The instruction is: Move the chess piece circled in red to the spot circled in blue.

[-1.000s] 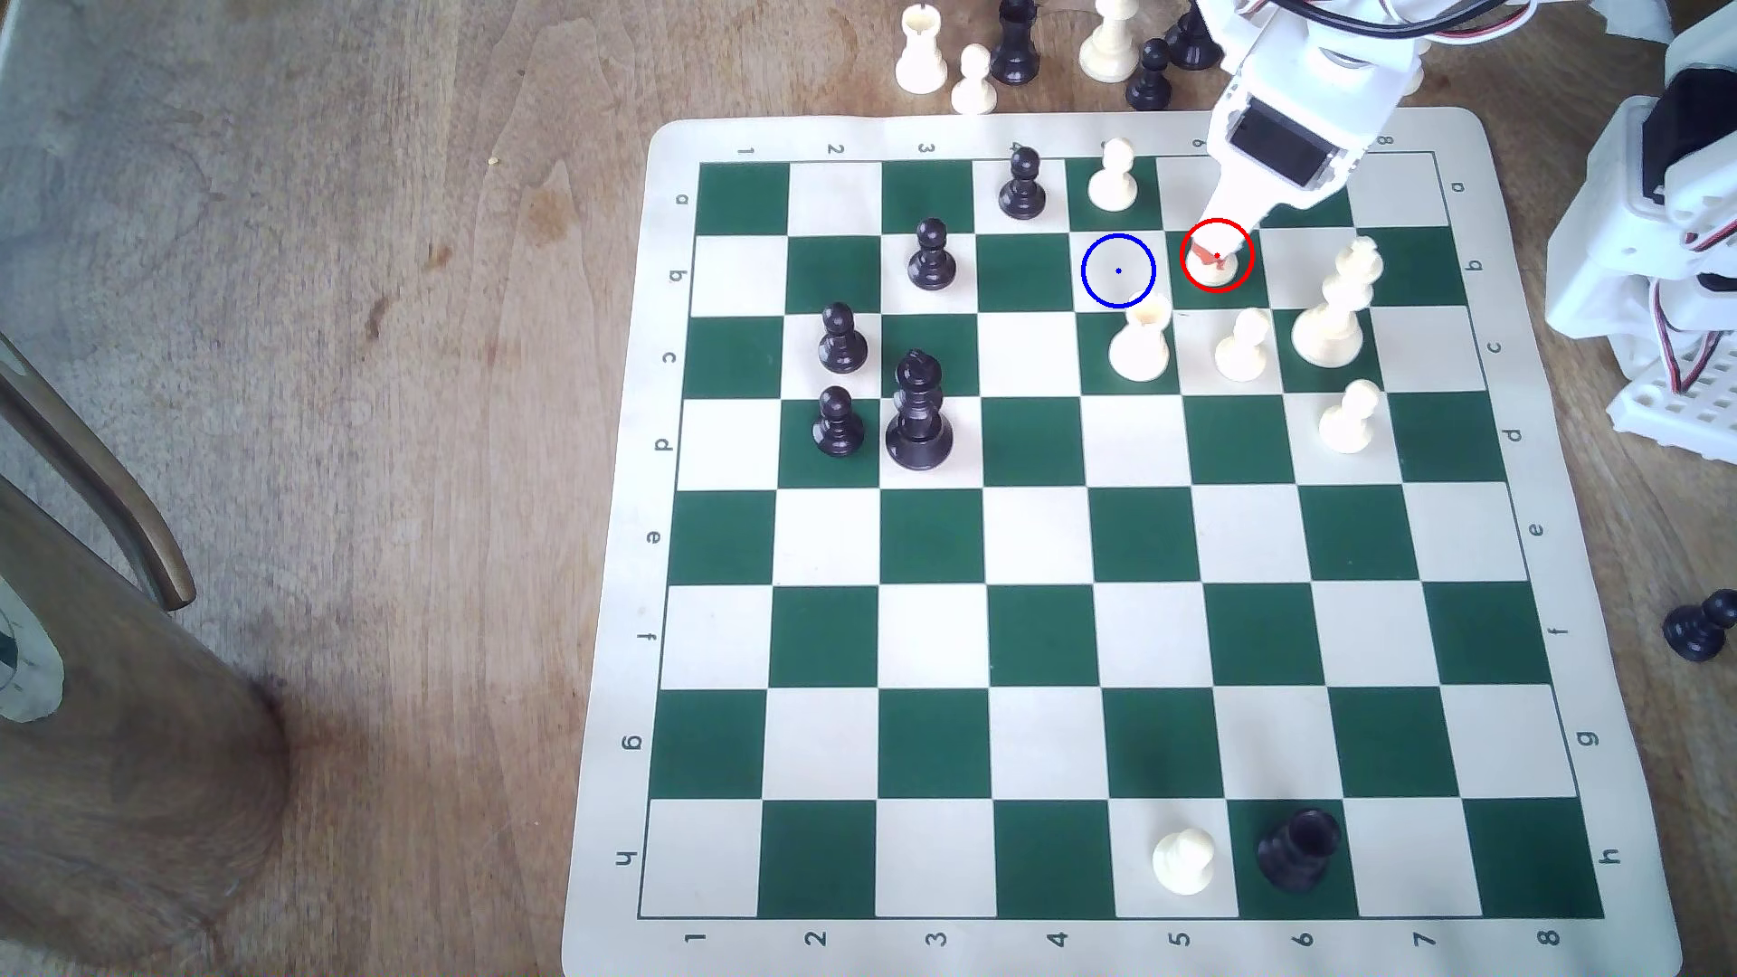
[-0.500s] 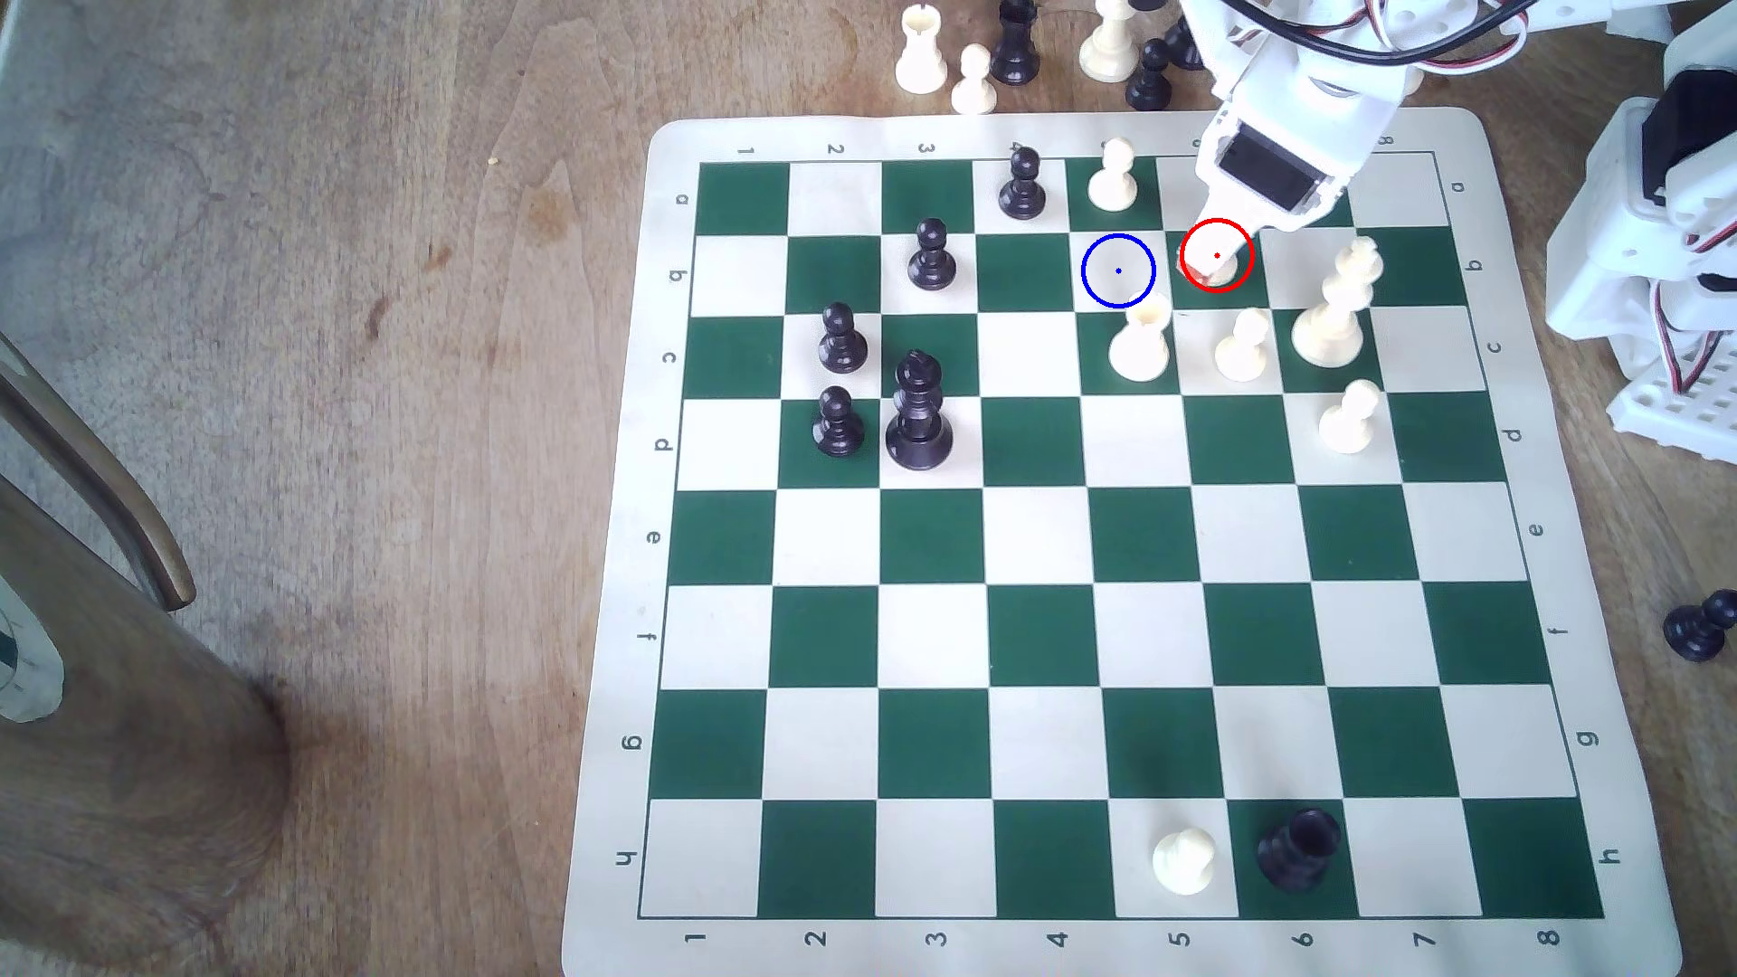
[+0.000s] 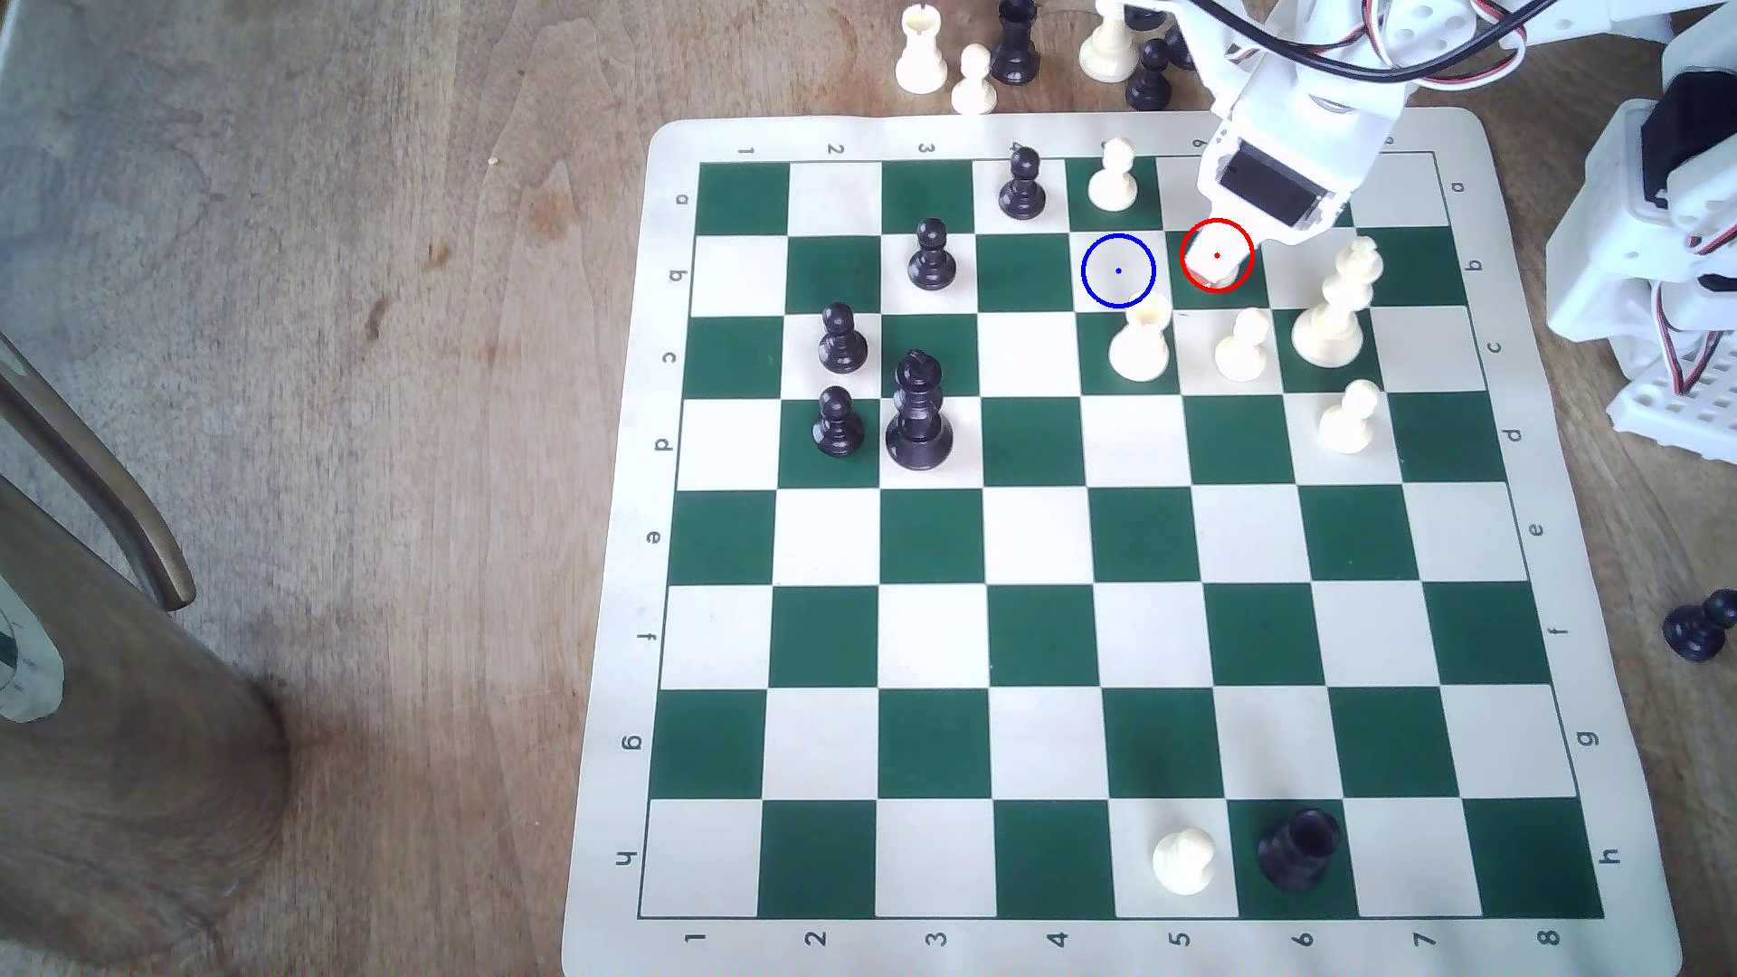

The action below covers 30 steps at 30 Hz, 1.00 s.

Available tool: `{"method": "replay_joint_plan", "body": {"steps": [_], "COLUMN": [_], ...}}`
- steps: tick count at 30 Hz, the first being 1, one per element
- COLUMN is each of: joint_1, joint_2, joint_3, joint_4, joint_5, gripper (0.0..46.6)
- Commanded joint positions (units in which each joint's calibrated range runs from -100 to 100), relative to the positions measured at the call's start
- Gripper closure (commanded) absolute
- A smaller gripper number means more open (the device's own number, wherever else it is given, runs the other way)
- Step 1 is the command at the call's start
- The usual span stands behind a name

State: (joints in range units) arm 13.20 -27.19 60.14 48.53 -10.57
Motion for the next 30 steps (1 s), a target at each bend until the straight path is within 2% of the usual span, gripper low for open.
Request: {"method": "replay_joint_plan", "body": {"steps": [1,6,12,17,23,30], "joint_1": [0.21,0.14,1.31,2.95,2.17,0.84], "joint_2": [-0.23,-0.15,-3.29,-7.11,-7.45,0.96], "joint_3": [-0.58,-0.58,-4.12,-15.00,-26.42,-42.10], "joint_4": [-0.20,0.20,6.76,18.30,23.63,25.76], "joint_5": [0.29,0.73,2.00,2.25,1.56,1.32], "gripper": [41.4,46.1,46.4,46.4,46.4,46.4]}}
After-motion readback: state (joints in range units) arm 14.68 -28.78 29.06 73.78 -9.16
